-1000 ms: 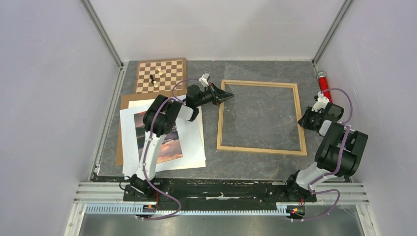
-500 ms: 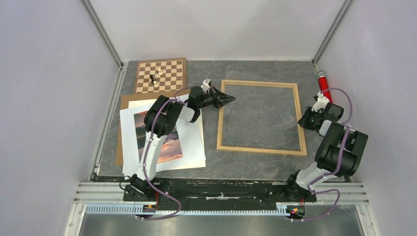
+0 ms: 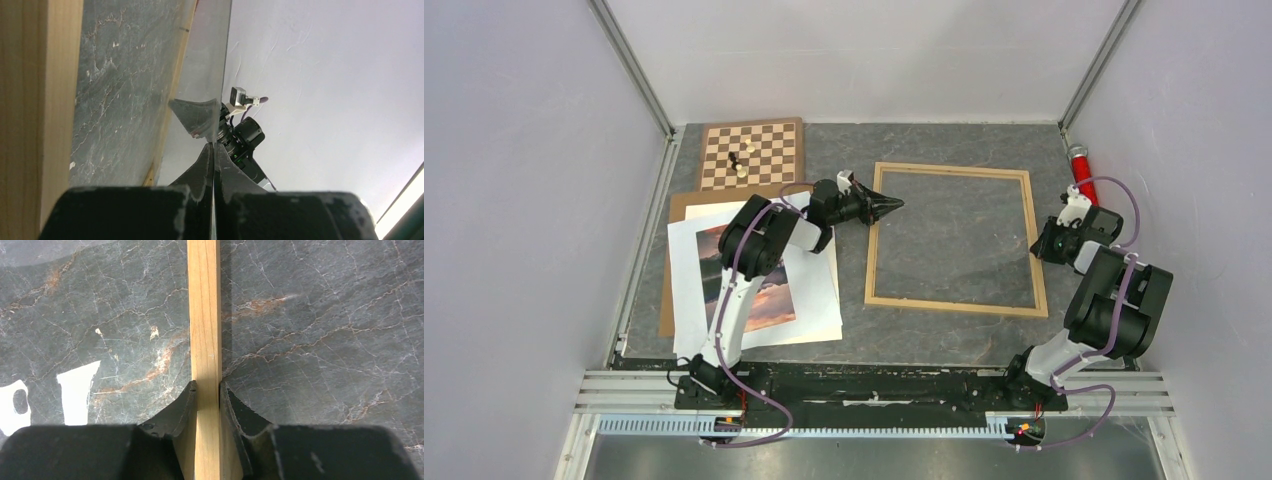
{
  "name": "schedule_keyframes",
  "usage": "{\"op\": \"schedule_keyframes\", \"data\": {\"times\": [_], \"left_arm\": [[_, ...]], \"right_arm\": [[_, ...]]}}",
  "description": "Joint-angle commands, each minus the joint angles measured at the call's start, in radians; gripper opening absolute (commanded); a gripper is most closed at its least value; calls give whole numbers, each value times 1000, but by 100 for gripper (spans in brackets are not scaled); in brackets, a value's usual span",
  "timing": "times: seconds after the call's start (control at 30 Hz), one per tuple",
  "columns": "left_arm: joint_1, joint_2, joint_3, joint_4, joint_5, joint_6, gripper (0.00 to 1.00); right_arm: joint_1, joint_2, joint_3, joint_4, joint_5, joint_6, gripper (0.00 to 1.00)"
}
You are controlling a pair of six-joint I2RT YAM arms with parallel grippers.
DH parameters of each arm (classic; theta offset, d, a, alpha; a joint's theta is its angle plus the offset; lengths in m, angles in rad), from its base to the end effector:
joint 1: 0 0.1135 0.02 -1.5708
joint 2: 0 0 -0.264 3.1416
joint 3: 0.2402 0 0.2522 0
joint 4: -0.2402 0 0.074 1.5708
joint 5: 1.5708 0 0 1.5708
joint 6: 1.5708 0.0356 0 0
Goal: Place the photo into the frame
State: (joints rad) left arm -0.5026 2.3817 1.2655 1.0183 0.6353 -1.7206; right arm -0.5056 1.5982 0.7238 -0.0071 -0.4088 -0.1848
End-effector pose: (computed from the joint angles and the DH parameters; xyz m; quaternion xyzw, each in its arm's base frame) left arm 0.4061 -0.2473 0.0916 -0.2305 0.6973 -0.6745 0.0754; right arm 0.2678 -0.1321 0.1457 0.0795 0.9207 0.0678 0.3760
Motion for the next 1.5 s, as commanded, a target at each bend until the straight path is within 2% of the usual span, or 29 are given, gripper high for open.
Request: {"op": "schedule_keyframes", "data": {"times": [0.0, 0.8, 0.97, 1.23, 1.47], "left_arm": [[-20, -35, -20, -21, -37, -166, 2], [-42, -95, -62, 54, -26, -367, 2], [-42, -105, -83, 52, -18, -350, 2], [1, -119, -123, 117, 13, -333, 2], [45, -164, -137, 39, 87, -177, 2]], "right_arm": [[6, 13, 31, -74, 10, -28, 0], [4, 30, 33, -81, 19, -65, 0], [22, 23, 22, -84, 18, -75, 0], [137, 8, 12, -81, 23, -50, 0], [192, -7, -9, -66, 24, -41, 0]]}}
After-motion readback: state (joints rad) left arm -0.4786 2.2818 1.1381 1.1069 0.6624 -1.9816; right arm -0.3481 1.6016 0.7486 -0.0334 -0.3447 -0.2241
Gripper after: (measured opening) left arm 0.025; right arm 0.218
